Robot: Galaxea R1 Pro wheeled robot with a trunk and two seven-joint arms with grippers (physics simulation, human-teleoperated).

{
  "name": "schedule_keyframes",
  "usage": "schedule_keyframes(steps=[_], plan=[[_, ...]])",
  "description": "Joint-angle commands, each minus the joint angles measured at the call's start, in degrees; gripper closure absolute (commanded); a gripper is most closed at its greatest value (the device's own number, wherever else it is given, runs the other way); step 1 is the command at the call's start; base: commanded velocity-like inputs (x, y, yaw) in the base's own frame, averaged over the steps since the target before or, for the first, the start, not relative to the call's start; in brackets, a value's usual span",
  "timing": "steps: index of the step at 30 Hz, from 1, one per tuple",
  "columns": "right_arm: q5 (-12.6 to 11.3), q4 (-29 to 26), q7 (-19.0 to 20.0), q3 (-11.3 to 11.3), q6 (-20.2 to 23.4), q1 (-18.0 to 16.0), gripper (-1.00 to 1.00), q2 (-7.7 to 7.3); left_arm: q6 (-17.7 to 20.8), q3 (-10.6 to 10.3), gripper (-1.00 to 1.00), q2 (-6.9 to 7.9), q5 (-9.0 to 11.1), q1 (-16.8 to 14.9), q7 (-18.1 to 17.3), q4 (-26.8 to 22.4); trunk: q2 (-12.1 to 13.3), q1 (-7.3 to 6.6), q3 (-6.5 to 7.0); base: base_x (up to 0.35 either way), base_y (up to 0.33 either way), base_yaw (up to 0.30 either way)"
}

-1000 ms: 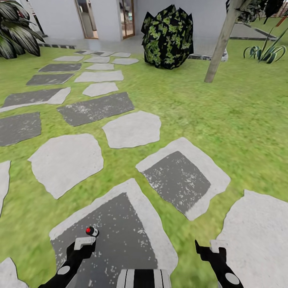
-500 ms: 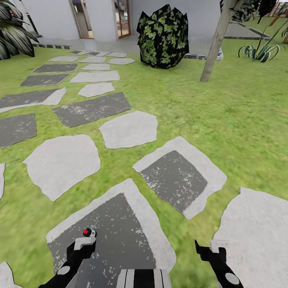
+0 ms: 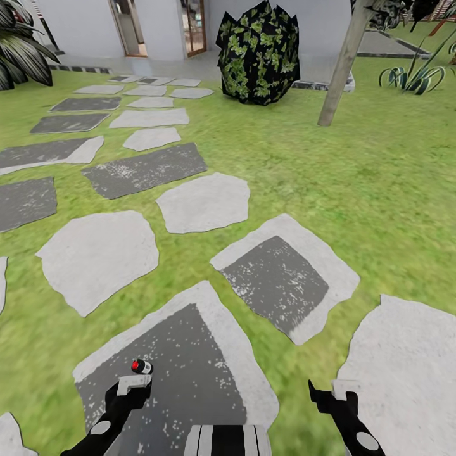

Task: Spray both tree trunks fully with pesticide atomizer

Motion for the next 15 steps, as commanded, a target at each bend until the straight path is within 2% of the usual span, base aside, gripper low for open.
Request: schedule_keyframes(steps=[1, 15], plan=[[-0.23, 0.03, -0.13, 0.06, -0.18, -0.02, -1.0, 0.0, -0.19, 0.07, -1.0, -0.01, 0.1, -0.02, 0.02, 0.05, -0.01, -0.01, -0.03, 0.0, 0.0, 0.0], [-0.19, 0.04, -0.13, 0.01, -0.27, -0.02, -1.0, -0.03, -0.19, 0.06, -1.0, -0.09, 0.1, -0.02, 0.02, 0.05, -0.01, -0.01, -0.04, 0.0, 0.0, 0.0]])
